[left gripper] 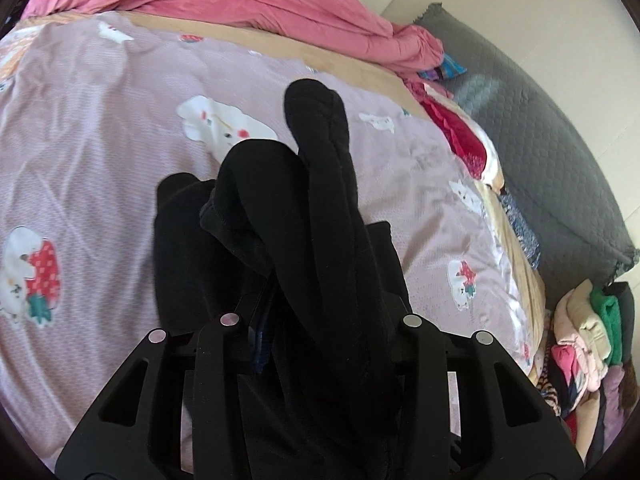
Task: Fold small clothes
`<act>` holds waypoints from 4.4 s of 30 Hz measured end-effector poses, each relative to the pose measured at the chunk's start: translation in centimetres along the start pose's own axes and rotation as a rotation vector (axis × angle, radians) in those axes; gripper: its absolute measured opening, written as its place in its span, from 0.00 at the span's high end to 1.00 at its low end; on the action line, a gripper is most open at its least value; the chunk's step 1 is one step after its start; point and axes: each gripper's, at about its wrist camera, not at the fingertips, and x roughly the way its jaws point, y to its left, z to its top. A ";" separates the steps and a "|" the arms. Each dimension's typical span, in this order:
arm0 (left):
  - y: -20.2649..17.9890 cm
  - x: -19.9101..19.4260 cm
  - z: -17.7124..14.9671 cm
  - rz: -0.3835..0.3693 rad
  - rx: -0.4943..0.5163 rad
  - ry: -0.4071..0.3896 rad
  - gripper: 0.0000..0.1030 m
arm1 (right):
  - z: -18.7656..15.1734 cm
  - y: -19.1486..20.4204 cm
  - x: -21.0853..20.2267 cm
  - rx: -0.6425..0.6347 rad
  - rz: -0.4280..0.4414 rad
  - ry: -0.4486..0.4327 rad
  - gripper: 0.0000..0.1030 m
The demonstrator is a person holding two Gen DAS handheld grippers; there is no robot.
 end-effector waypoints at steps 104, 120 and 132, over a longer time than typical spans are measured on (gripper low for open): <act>2.4 -8.1 -21.1 0.267 0.135 -0.116 0.09 | -9.6 -3.6 -8.9 -0.032 -0.229 -0.002 0.04; 1.8 -9.0 -21.1 0.284 0.142 -0.159 0.09 | -9.3 -3.6 -9.3 -0.026 -0.214 -0.035 0.04; 1.5 -9.4 -21.1 0.295 0.134 -0.165 0.09 | -9.3 -3.6 -9.3 -0.028 -0.222 -0.032 0.04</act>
